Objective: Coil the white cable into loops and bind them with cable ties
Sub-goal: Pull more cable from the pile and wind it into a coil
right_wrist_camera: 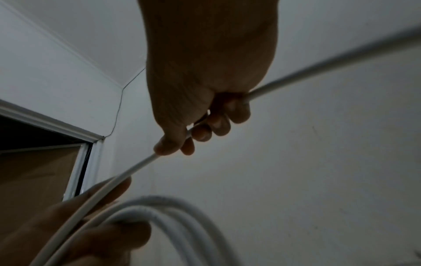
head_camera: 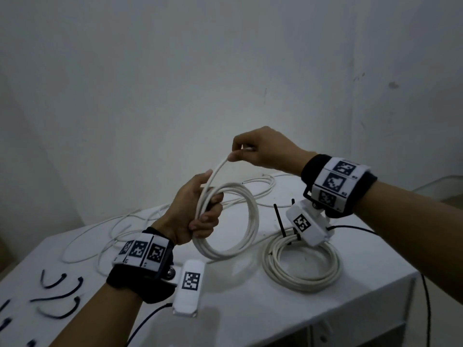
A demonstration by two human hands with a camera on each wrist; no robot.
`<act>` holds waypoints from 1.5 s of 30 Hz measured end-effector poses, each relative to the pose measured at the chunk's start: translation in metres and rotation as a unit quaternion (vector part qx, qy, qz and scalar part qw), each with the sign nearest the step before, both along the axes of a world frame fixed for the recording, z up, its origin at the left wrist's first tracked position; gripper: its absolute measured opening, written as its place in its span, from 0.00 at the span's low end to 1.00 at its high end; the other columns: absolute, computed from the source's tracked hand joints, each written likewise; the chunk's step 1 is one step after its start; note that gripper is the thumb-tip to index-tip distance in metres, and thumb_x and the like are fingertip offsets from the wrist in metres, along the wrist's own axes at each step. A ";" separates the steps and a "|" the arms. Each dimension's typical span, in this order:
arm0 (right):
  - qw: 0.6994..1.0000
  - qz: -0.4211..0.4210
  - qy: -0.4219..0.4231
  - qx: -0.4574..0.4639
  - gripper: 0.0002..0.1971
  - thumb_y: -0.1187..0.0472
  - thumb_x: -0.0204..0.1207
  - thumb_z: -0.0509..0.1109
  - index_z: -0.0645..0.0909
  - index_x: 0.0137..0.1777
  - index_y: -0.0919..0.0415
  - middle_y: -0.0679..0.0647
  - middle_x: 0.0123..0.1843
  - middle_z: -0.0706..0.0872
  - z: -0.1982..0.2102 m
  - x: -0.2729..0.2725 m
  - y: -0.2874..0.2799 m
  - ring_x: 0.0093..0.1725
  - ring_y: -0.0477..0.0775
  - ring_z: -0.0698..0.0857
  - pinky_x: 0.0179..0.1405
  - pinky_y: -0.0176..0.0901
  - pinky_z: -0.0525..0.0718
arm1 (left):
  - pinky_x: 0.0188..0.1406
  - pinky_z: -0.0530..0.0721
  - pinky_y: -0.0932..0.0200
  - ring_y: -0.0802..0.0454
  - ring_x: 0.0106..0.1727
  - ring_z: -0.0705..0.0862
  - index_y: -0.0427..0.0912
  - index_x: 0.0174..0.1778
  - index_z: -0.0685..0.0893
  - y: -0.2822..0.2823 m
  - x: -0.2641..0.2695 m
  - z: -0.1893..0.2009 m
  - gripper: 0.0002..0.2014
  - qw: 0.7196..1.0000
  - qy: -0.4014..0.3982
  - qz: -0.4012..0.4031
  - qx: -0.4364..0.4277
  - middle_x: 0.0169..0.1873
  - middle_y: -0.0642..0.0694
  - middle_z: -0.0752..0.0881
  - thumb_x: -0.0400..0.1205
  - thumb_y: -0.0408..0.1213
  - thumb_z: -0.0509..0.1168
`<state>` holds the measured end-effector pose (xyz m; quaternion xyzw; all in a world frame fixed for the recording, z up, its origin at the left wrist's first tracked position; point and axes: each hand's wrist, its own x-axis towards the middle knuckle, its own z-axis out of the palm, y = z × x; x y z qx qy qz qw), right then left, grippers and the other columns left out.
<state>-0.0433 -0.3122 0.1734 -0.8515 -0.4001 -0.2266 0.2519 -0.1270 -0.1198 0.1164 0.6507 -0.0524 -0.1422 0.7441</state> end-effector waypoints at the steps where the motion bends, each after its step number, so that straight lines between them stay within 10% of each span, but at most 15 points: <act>1: 1.000 -0.010 0.007 -0.002 0.13 0.44 0.76 0.69 0.83 0.40 0.53 0.43 0.25 0.74 -0.003 0.000 0.003 0.28 0.42 0.73 0.30 0.39 0.68 | 0.11 0.58 0.75 0.55 0.06 0.60 0.41 0.30 0.69 0.002 0.000 0.002 0.24 0.999 -0.005 -0.010 -0.031 0.12 0.46 0.65 0.77 0.61 0.57; 6: 0.987 0.013 0.157 0.038 0.11 0.51 0.82 0.64 0.85 0.48 0.56 0.49 0.27 0.78 -0.033 0.005 0.004 0.23 0.47 0.75 0.20 0.32 0.74 | 0.09 0.63 0.75 0.58 0.05 0.62 0.43 0.27 0.71 0.018 -0.003 0.011 0.20 0.991 -0.052 -0.043 -0.116 0.11 0.50 0.66 0.67 0.49 0.76; 12: 0.945 0.093 0.290 0.120 0.11 0.65 0.82 0.62 0.68 0.59 0.52 0.57 0.35 0.83 -0.074 -0.012 -0.007 0.27 0.52 0.82 0.26 0.44 0.85 | 0.17 0.73 0.61 0.50 0.15 0.66 0.34 0.38 0.78 0.058 0.006 0.021 0.20 0.944 -0.060 -0.118 -0.301 0.18 0.44 0.70 0.87 0.45 0.51; 14: 0.935 0.128 0.301 0.135 0.11 0.68 0.82 0.62 0.69 0.58 0.52 0.56 0.35 0.83 -0.085 -0.021 -0.005 0.28 0.50 0.82 0.28 0.44 0.85 | 0.15 0.73 0.62 0.51 0.14 0.66 0.35 0.36 0.78 0.063 0.007 0.025 0.17 0.946 -0.081 -0.077 -0.303 0.17 0.43 0.74 0.85 0.43 0.57; 22: 0.984 0.156 0.068 -0.056 0.13 0.63 0.82 0.64 0.78 0.65 0.62 0.52 0.48 0.89 -0.098 -0.038 0.011 0.48 0.51 0.87 0.49 0.39 0.83 | 0.04 0.59 0.74 0.59 0.05 0.63 0.44 0.23 0.72 0.042 -0.002 0.025 0.14 0.954 -0.138 0.067 -0.257 0.09 0.52 0.65 0.65 0.45 0.70; 27: 0.980 0.129 -0.147 0.035 0.16 0.50 0.77 0.61 0.86 0.50 0.59 0.51 0.40 0.91 -0.111 -0.039 0.014 0.36 0.55 0.89 0.29 0.48 0.87 | 0.14 0.73 0.60 0.50 0.13 0.68 0.34 0.33 0.79 0.050 0.005 0.015 0.13 0.931 -0.090 -0.070 -0.347 0.16 0.44 0.72 0.80 0.39 0.64; 30: 0.983 0.084 -0.148 0.071 0.18 0.48 0.77 0.59 0.86 0.48 0.59 0.51 0.37 0.90 -0.117 -0.041 0.023 0.34 0.55 0.88 0.26 0.50 0.85 | 0.26 0.74 0.51 0.46 0.23 0.70 0.28 0.44 0.80 0.052 0.006 0.016 0.21 0.924 -0.094 -0.096 -0.357 0.24 0.40 0.71 0.88 0.42 0.50; 33: 0.976 0.067 -0.049 0.203 0.18 0.47 0.76 0.61 0.84 0.43 0.61 0.49 0.34 0.88 -0.120 -0.049 0.030 0.32 0.50 0.84 0.31 0.50 0.84 | 0.18 0.78 0.54 0.49 0.17 0.68 0.31 0.37 0.80 0.048 0.009 0.015 0.17 0.918 -0.084 -0.120 -0.367 0.19 0.38 0.75 0.85 0.40 0.57; 36: 0.918 0.083 0.151 0.358 0.08 0.57 0.74 0.70 0.86 0.43 0.61 0.44 0.34 0.89 -0.126 -0.067 0.043 0.38 0.47 0.88 0.41 0.48 0.88 | 0.06 0.68 0.66 0.56 0.10 0.59 0.37 0.26 0.76 0.040 0.004 0.015 0.16 0.929 -0.091 -0.019 -0.359 0.12 0.46 0.72 0.79 0.40 0.62; 42: 0.621 0.242 0.514 0.540 0.12 0.76 0.75 0.65 0.84 0.52 0.64 0.62 0.47 0.90 -0.122 -0.095 0.054 0.48 0.58 0.89 0.53 0.48 0.86 | 0.06 0.58 0.75 0.59 0.04 0.61 0.45 0.21 0.71 0.024 -0.002 0.015 0.19 0.948 -0.135 0.114 -0.263 0.09 0.52 0.63 0.77 0.48 0.55; 45: 0.547 0.246 0.571 0.560 0.05 0.69 0.76 0.67 0.81 0.50 0.61 0.61 0.47 0.89 -0.116 -0.103 0.056 0.46 0.58 0.89 0.55 0.52 0.85 | 0.06 0.58 0.76 0.59 0.04 0.61 0.44 0.22 0.70 0.025 -0.003 0.011 0.19 0.954 -0.131 0.109 -0.248 0.09 0.52 0.64 0.78 0.48 0.56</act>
